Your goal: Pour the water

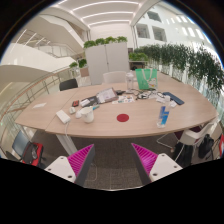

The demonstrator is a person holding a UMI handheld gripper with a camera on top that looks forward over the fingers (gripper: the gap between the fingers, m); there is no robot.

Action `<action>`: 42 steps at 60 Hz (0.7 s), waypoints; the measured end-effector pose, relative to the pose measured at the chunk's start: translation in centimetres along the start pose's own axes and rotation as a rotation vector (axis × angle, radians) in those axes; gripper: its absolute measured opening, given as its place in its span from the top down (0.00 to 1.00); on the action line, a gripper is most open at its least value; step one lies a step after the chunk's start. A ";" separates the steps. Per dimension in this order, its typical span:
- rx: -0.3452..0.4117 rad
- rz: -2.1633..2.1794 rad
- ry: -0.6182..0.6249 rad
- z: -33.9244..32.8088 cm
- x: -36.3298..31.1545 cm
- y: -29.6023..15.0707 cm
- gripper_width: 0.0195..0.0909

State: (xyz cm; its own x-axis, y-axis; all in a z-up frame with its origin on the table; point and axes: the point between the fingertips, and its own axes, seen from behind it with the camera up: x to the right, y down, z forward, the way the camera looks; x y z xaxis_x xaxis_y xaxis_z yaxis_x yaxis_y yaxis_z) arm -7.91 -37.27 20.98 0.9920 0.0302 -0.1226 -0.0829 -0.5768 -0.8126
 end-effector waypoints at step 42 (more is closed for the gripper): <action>0.278 -0.079 0.249 19.0 28.2 -7.0 0.19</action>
State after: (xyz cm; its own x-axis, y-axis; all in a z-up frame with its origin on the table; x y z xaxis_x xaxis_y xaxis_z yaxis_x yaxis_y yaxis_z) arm 18.83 -16.91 12.36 0.9862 -0.1536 0.0611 0.0060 -0.3363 -0.9417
